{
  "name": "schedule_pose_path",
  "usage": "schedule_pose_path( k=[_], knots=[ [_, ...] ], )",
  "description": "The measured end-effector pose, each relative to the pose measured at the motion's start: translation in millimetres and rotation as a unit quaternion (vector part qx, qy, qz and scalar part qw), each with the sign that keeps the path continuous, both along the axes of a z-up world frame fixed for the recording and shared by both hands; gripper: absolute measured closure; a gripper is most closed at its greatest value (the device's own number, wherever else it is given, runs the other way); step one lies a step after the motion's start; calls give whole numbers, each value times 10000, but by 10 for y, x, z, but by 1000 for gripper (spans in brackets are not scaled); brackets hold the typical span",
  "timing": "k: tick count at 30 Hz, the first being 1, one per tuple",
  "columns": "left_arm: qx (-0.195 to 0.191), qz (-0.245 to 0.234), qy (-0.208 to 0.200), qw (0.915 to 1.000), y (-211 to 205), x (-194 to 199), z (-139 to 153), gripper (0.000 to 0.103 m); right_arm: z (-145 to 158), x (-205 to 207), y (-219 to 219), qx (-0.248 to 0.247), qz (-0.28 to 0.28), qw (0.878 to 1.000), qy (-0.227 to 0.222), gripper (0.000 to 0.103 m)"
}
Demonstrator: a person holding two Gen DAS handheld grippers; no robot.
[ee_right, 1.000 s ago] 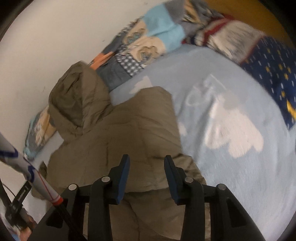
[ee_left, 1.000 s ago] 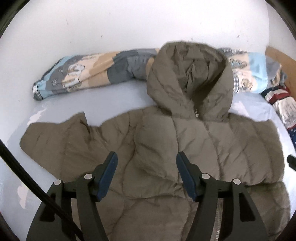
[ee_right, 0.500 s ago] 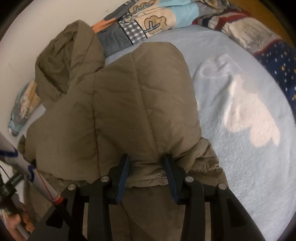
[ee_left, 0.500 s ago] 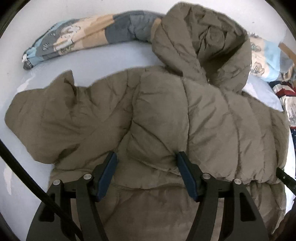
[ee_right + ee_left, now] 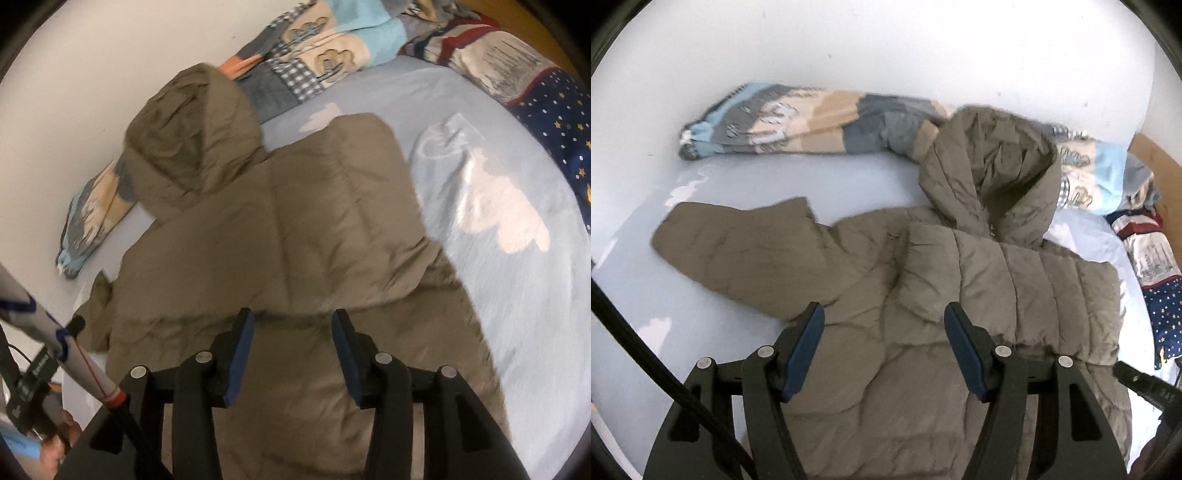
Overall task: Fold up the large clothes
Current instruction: 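Reach the left tool to the other sleeve cuff and grasp it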
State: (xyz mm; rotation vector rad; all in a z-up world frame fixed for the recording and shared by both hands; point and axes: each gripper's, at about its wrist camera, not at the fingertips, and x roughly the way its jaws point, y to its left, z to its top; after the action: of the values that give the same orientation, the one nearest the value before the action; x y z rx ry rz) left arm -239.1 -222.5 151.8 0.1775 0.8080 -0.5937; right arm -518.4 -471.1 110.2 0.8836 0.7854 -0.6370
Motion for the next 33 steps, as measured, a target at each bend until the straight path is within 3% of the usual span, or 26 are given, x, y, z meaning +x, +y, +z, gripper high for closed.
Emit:
schedule_pose_path(
  k=[8, 16, 19, 21, 23, 26, 28, 33],
  knots=[
    [-107, 214, -56, 9997, 816, -289, 172, 37, 320, 57, 794, -575, 710, 9958, 85, 46],
    [54, 531, -101, 9985, 1492, -474, 147, 37, 375, -155, 1480, -682, 1093, 9917, 52, 44],
    [222, 622, -151, 9977, 1660, -492, 105, 37, 307, -305, 1675, -730, 1115, 9910, -112, 38],
    [320, 715, -36, 9969, 1777, -455, 93, 37, 159, -328, 1731, -553, 1113, 9921, 147, 37],
    [248, 797, 102, 9965, 1885, -410, 126, 37, 111, -312, 1742, -468, 1199, 9916, 109, 37],
    [230, 910, 7, 9956, 2023, -345, 175, 31, 85, -275, 1708, -500, 1120, 9923, 178, 37],
    [315, 1040, -1, 9941, 2046, -257, 105, 30, 42, -231, 1692, -389, 1144, 9925, 168, 37],
    [190, 1089, 540, 9924, 1915, 40, -231, 30, -113, -78, 1671, -365, 1212, 9910, 426, 37]
  ],
)
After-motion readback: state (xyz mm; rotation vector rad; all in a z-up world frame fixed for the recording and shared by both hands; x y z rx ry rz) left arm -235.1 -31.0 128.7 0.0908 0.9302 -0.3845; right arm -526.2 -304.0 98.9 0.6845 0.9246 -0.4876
